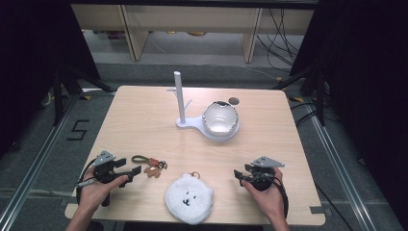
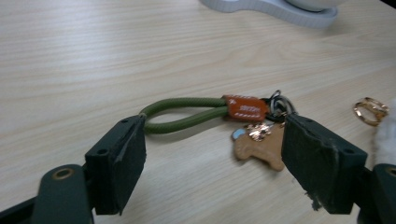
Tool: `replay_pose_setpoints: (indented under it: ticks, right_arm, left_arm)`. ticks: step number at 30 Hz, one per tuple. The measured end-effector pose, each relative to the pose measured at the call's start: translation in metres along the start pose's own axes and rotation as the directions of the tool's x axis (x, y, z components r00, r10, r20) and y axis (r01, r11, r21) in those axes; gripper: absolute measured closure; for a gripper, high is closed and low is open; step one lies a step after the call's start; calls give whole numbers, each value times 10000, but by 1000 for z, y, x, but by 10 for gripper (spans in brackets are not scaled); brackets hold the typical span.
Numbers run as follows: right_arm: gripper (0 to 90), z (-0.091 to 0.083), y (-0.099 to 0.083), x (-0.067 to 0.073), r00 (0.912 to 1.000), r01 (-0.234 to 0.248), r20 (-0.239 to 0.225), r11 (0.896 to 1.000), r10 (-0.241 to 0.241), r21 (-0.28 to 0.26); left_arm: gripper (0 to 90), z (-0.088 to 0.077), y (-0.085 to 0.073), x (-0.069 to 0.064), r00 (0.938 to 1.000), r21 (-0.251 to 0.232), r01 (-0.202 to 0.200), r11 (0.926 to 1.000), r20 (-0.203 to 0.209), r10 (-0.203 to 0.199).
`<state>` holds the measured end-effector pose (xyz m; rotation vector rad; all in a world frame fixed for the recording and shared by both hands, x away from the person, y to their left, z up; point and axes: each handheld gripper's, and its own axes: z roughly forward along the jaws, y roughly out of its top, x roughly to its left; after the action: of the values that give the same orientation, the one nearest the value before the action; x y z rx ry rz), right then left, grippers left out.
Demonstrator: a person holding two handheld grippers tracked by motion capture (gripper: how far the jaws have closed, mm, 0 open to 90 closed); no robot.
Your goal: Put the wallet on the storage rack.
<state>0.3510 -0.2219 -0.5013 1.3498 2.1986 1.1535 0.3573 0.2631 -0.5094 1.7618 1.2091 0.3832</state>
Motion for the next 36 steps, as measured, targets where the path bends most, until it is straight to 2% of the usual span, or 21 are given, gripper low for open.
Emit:
replay_pose_setpoints:
  ticks: [3, 5, 6, 7, 11, 12, 14, 15, 19, 21, 22, 24, 28, 31, 32, 33, 34, 35, 36]
  right_arm:
    - [475, 0, 1, 1, 9996, -193, -217, 9995, 198, 236]
    - [481, -1, 1, 1, 9997, -153, -161, 9996, 157, 246]
    - [486, -2, 1, 4, 9988, -451, -185, 9985, 457, 301]
    - [492, -2, 3, 2, 9992, -289, -270, 9985, 301, 456]
    - [489, -5, 4, 3, 9989, -270, -378, 9982, 291, 528]
    - [488, -5, 6, 5, 9972, -458, -552, 9959, 501, 774]
    - [486, -6, 8, 8, 9971, -474, -553, 9938, 531, 1003]
    - [486, -5, 10, 9, 9963, -391, -720, 9943, 464, 997]
    - [484, -7, 19, 21, 9934, -561, -891, 9825, 728, 1775]
    - [486, -7, 21, 28, 9895, -830, -1011, 9788, 1032, 1870]
    - [488, -6, 24, 27, 9928, -431, -1017, 9819, 627, 1846]
    - [490, -8, 28, 31, 9905, -639, -1019, 9653, 923, 2534]
    - [501, -5, 32, 36, 9920, -431, -1023, 9602, 740, 2759]
    - [501, -2, 34, 40, 9913, -172, -1195, 9538, 554, 2999]
    - [501, -1, 35, 43, 9905, -112, -1271, 9517, 526, 3067]
    - [501, 0, 35, 46, 9880, -64, -1456, 9559, 514, 2937]
    - [501, 0, 36, 48, 9863, -24, -1559, 9513, 530, 3082]
    - [500, 2, 37, 49, 9857, 107, -1633, 9522, 413, 3054]
    - [501, 2, 38, 52, 9840, 26, -1694, 9471, 547, 3209]
  left_arm:
    - [233, 1, 3, -5, 9999, -61, -113, 9999, 98, 113]
    - [247, 3, 5, -9, 9995, -153, -219, 9996, 219, 223]
    - [250, 6, 7, -12, 9990, -200, -300, 9993, 319, 306]
    - [251, 7, 7, -14, 9990, -134, -327, 9994, 315, 331]
    - [259, 12, 7, -18, 9979, -104, -427, 9990, 488, 431]
    - [261, 12, 6, -20, 9979, -84, -476, 9988, 427, 480]
    - [264, 13, 6, -21, 9976, -196, -509, 9985, 469, 518]
    - [265, 13, 6, -21, 9971, -165, -579, 9982, 492, 587]
    - [269, 15, 4, -23, 9957, -120, -702, 9975, 594, 708]
    - [269, 17, 3, -24, 9954, -99, -718, 9974, 621, 723]
    - [270, 18, 3, -25, 9948, -83, -775, 9970, 655, 779]
    - [272, 19, 3, -26, 9948, -80, -821, 9966, 599, 824]
    - [275, 21, 2, -27, 9938, -60, -923, 9957, 623, 925]
    - [277, 21, 2, -27, 9934, -8, -957, 9954, 626, 956]
    - [277, 21, 2, -27, 9935, -15, -943, 9955, 642, 942]
    - [278, 22, 2, -27, 9932, -44, -935, 9956, 697, 936]
    - [278, 21, 2, -27, 9931, -14, -959, 9954, 681, 958]
    - [278, 21, 2, -27, 9931, 7, -972, 9953, 654, 970]
    - [279, 21, 2, -27, 9930, -5, -984, 9951, 656, 982]
